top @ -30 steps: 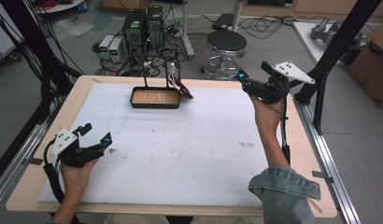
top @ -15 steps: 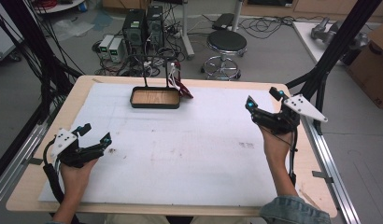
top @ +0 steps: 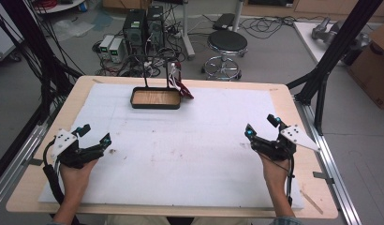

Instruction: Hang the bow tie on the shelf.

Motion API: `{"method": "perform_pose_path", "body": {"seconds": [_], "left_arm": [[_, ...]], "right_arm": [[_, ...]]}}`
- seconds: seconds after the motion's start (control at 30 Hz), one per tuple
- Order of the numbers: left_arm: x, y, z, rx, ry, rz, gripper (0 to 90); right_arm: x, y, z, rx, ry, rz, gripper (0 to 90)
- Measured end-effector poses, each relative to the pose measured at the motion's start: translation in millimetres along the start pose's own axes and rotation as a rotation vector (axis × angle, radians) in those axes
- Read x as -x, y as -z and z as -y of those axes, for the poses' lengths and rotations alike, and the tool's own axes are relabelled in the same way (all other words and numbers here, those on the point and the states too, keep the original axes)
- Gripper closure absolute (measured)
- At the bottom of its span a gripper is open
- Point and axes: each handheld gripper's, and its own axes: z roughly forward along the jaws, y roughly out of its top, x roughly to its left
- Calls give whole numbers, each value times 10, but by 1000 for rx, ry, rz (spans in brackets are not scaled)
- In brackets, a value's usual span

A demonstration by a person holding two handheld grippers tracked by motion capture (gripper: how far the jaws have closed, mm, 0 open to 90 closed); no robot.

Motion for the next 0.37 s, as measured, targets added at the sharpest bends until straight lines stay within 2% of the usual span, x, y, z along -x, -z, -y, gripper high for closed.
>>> {"method": "perform_pose_path", "body": {"seconds": [0.03, 0.13, 0.37], "left_arm": [[-1, -1, 0, -2, -1, -1, 154], [-3, -3, 0, -5, -2, -2, 154], [-10, 2, 5, -10, -3, -12, 153]], "right_arm": [[2, 19, 81, -11, -7, 6, 113], [5, 42, 157, -18, -15, 9, 112], [-21, 70, 174, -13, -10, 5, 112]]}}
